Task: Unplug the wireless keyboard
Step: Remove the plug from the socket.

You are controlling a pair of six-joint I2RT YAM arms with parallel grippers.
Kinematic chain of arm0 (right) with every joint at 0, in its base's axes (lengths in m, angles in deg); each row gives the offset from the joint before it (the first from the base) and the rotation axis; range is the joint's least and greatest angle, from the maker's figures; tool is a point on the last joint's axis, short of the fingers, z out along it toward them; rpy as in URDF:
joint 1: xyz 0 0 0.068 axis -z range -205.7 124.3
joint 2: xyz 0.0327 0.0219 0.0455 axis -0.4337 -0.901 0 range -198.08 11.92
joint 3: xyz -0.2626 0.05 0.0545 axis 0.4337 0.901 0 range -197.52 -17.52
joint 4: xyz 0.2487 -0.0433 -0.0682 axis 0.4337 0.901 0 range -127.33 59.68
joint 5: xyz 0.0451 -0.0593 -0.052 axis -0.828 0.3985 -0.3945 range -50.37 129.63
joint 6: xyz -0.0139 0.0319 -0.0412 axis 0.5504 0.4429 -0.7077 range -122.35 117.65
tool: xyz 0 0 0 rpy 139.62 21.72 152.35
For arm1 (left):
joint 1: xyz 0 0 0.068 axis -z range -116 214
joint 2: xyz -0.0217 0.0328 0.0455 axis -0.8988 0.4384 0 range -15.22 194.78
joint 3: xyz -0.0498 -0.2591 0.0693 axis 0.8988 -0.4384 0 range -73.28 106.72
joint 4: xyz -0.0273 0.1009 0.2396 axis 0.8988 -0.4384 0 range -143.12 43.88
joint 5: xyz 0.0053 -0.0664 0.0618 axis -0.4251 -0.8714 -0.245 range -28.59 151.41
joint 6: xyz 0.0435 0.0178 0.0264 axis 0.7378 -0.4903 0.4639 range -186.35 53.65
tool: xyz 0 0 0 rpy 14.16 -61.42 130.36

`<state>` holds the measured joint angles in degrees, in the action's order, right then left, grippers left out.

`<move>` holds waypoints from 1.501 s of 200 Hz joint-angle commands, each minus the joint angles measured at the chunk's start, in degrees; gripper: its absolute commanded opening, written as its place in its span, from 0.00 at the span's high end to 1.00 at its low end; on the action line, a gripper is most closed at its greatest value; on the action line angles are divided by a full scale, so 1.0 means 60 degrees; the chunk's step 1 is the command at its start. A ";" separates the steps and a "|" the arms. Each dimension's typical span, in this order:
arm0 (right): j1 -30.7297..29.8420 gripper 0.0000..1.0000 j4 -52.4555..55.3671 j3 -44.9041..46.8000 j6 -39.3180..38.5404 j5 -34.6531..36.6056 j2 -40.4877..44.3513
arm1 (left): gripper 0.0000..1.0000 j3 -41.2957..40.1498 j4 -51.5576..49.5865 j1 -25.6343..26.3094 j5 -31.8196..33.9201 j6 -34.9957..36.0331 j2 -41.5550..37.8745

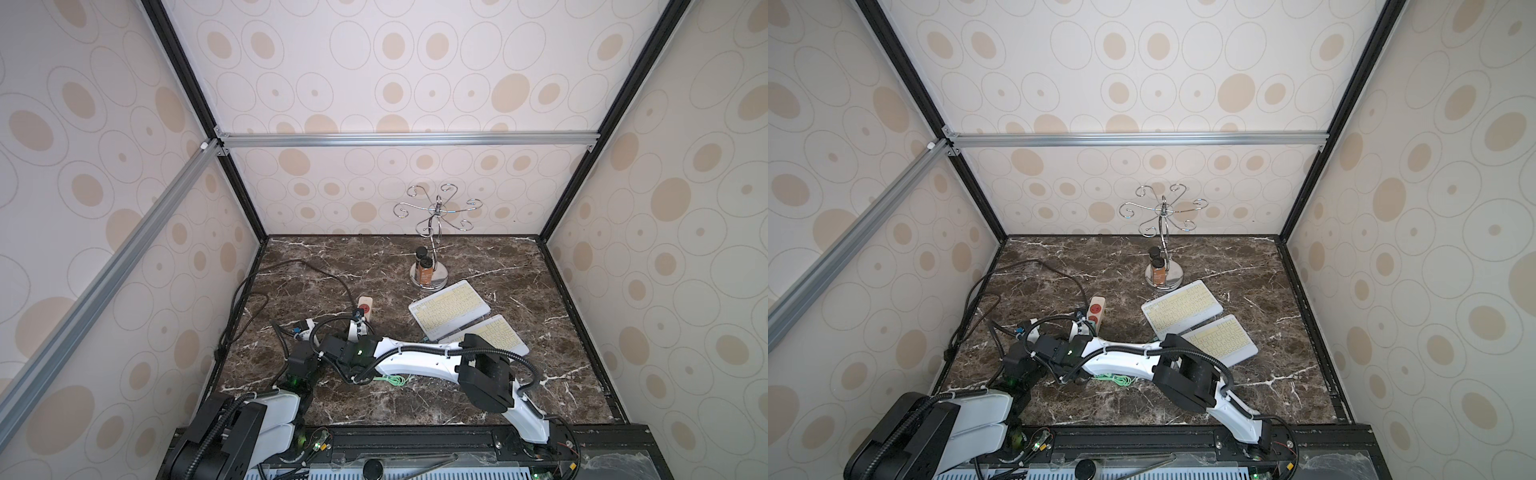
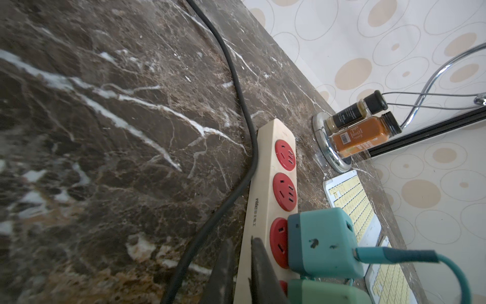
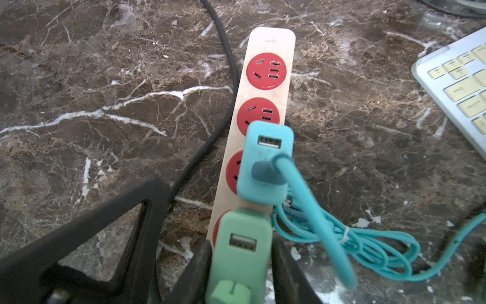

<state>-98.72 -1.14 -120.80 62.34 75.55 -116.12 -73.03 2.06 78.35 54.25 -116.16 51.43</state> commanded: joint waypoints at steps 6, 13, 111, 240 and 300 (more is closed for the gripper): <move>-0.0239 0.72 0.0898 0.0352 0.0353 0.0393 -0.0383 | 0.83 -0.0013 -0.0153 -0.0118 0.0071 -0.0122 -0.0699; -0.0239 0.79 0.0923 0.0395 0.0401 0.0451 -0.0361 | 0.82 -0.0012 -0.0260 -0.0121 0.0029 -0.0090 -0.0864; -0.0418 1.00 -0.2092 0.3203 -0.1362 0.0182 0.1306 | 0.83 0.0162 0.0948 -0.0121 -0.2163 -0.0227 -0.0598; -0.0857 1.00 -0.2421 0.3415 -0.1636 0.0279 0.1419 | 1.00 0.2416 0.5529 -0.0358 -0.4206 -0.1148 0.6790; -0.0961 1.00 -0.2921 0.3518 -0.2140 0.0219 0.1311 | 1.00 0.2983 0.2390 -0.0436 -0.3813 -0.0117 0.6234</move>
<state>-102.11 -20.29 -101.24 51.32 81.13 -107.43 -55.91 29.58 75.79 31.04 -120.68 91.14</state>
